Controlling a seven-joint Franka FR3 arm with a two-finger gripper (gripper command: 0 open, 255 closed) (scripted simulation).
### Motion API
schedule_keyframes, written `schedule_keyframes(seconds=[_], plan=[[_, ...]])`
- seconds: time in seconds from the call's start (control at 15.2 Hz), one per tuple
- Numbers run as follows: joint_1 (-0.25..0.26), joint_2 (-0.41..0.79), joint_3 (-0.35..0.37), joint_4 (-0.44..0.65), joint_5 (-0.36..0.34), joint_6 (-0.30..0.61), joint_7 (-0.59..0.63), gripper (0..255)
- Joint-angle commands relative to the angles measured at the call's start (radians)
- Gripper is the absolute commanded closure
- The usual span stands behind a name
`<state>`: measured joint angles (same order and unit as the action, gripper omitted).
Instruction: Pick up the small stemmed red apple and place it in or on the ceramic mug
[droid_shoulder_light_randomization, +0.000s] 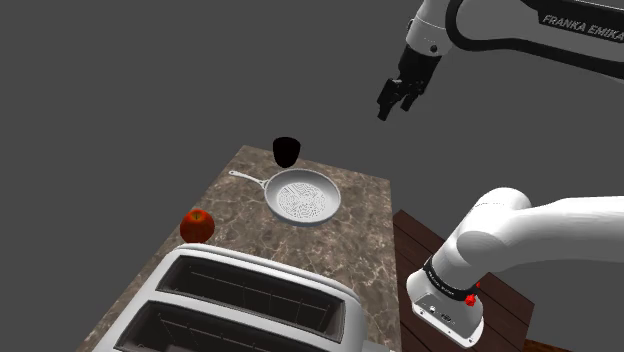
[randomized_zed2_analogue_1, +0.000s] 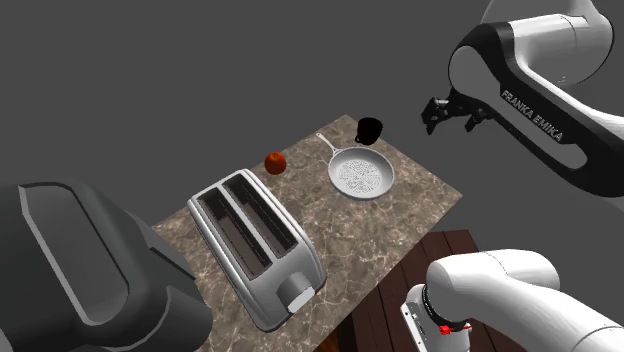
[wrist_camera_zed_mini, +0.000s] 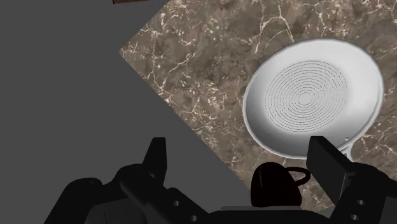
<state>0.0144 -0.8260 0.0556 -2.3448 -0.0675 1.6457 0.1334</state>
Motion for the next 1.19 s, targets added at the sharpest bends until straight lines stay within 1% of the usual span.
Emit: schedule_keyframes(seconds=[0.0, 0.33, 0.66, 0.92, 1.12], plan=[[0.0, 0.0, 0.0, 0.0, 0.0, 0.0, 0.0, 0], [0.021, 0.085, 0.102, -0.003, 0.062, 0.06, 0.127, 0], [0.036, 0.2, 0.202, 0.024, 0.11, 0.124, 0.252, 0], [0.041, 0.311, 0.28, 0.069, 0.131, 0.174, 0.353, 0], [0.041, 0.404, 0.338, 0.115, 0.134, 0.208, 0.431, 0]])
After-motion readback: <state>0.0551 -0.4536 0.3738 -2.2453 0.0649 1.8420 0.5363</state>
